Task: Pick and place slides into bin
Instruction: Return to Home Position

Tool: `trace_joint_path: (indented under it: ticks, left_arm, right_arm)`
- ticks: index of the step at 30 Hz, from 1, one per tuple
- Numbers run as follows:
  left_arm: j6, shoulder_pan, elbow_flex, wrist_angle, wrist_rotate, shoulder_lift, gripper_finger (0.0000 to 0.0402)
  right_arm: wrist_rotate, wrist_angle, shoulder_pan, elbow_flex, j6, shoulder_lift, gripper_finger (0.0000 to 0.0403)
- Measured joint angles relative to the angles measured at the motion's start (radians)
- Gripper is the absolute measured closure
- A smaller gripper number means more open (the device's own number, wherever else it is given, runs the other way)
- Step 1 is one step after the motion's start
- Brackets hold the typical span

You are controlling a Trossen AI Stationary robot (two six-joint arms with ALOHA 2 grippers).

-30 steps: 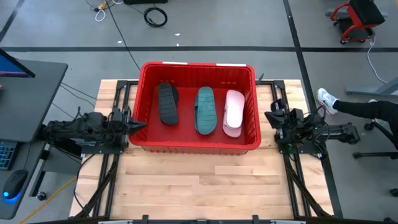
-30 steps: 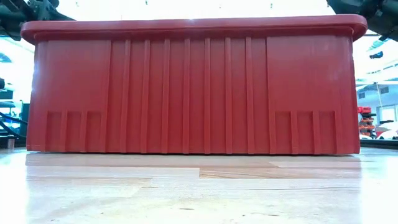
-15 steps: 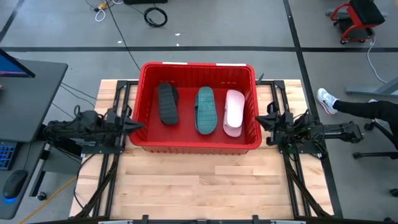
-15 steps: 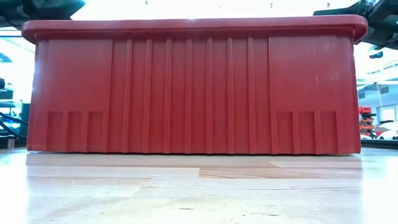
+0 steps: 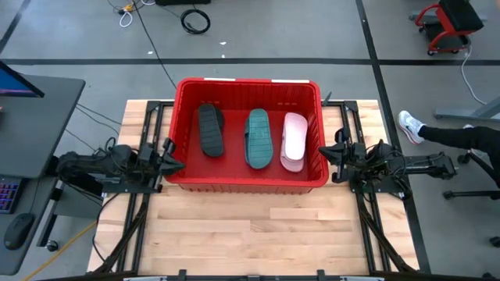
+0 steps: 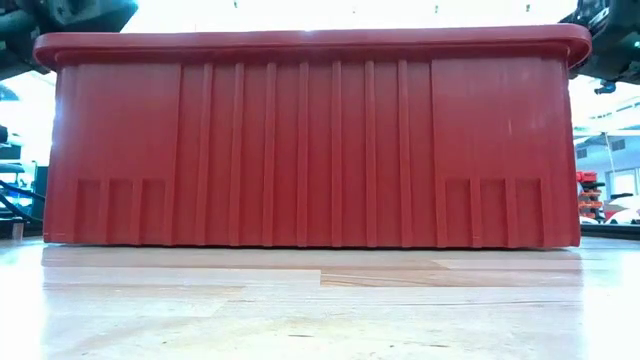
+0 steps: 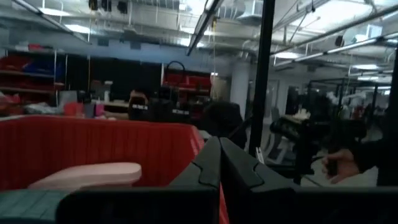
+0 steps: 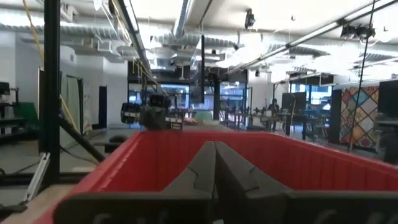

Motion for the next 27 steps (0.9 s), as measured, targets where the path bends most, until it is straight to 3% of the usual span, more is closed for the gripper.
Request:
trace_joint_path:
  ticks: [15, 27]
  left_arm:
    - [0.247, 0.000, 0.014, -0.047, -0.026, -0.001, 0.0364]
    - [0.257, 0.000, 0.013, -0.041, -0.027, -0.001, 0.0376]
  right_arm:
    - [0.033, -0.090, 0.000, 0.003, 0.021, -0.001, 0.0389]
    - [0.033, -0.097, 0.000, 0.019, 0.019, 0.000, 0.0389]
